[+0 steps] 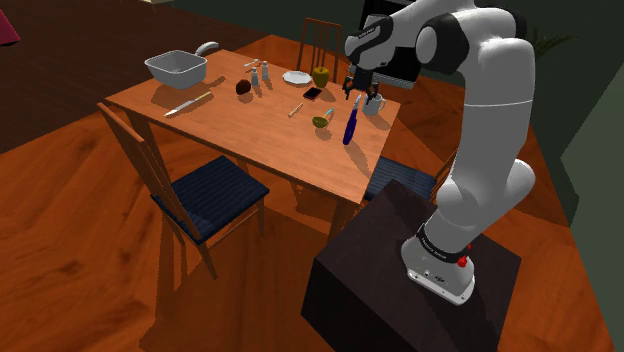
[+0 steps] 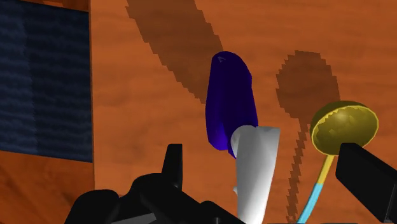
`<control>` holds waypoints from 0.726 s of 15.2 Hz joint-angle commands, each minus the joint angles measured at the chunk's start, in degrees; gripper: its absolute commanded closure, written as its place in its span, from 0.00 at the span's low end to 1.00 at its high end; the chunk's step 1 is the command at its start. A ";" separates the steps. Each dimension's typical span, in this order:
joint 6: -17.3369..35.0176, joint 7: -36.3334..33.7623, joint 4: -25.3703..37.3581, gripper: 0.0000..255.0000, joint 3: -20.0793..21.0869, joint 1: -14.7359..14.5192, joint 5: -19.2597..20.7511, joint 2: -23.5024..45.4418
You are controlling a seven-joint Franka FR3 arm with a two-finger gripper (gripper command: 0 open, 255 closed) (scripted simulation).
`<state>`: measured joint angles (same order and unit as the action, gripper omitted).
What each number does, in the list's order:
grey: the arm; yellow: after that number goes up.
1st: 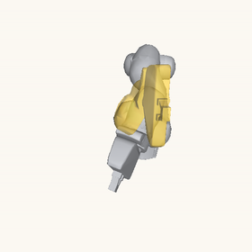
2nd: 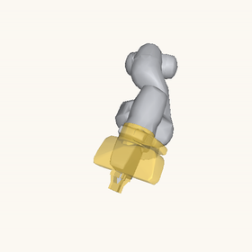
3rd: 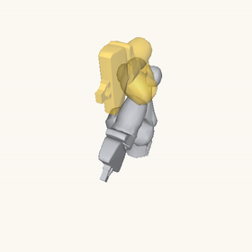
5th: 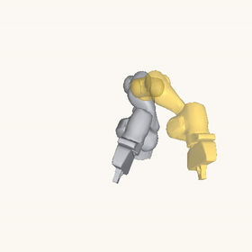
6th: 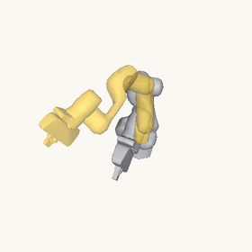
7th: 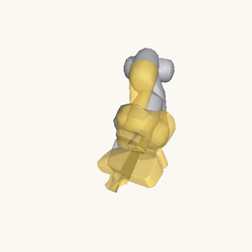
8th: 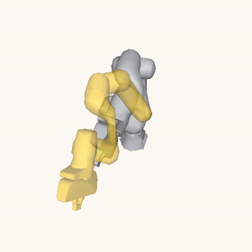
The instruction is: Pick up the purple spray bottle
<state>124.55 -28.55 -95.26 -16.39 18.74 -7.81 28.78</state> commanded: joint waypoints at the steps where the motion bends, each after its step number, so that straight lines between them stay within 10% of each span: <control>1: 1.25 0.17 -0.56 0.00 0.12 0.13 -0.26 0.68; 4: 2.18 0.28 -0.89 0.00 0.24 0.20 -0.46 1.29; 5: 2.04 0.24 -0.75 1.00 0.24 0.19 -0.45 1.28; 11: 2.02 0.29 -0.71 1.00 0.23 0.24 -0.46 1.31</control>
<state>126.57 -28.26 -95.96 -16.17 18.97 -8.27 30.07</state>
